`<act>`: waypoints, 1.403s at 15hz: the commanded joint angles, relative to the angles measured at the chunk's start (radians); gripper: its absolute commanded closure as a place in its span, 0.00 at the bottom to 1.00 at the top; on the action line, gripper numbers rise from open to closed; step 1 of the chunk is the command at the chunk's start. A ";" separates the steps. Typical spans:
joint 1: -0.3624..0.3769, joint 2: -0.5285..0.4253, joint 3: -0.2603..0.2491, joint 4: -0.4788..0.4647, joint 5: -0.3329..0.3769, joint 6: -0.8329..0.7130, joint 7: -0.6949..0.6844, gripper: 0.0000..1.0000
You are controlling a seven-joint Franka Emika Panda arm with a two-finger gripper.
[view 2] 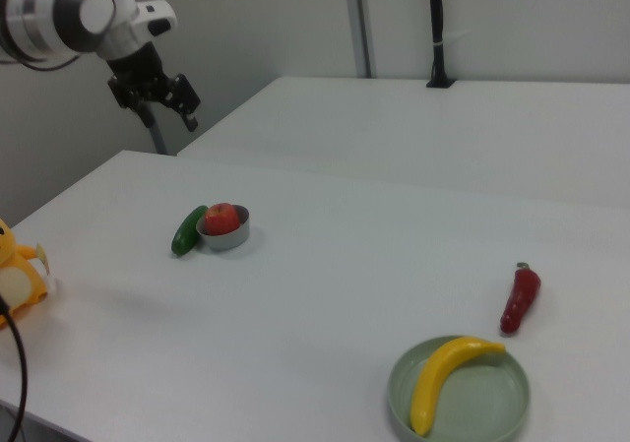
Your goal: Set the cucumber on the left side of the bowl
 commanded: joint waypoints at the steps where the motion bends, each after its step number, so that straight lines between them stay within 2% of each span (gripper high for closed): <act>1: -0.057 -0.126 -0.006 -0.085 0.055 -0.134 0.018 0.00; 3: -0.102 -0.182 -0.012 -0.119 0.106 -0.200 0.020 0.00; 5: -0.131 -0.200 -0.018 -0.124 0.106 -0.283 0.010 0.00; 8: -0.124 -0.205 -0.089 -0.124 0.109 -0.325 0.006 0.00; 11: -0.105 -0.164 -0.118 -0.121 0.108 -0.303 -0.075 0.00; 15: -0.087 -0.144 -0.158 -0.118 0.108 -0.201 -0.158 0.00; 21: -0.085 -0.137 -0.161 -0.118 0.108 -0.174 -0.172 0.00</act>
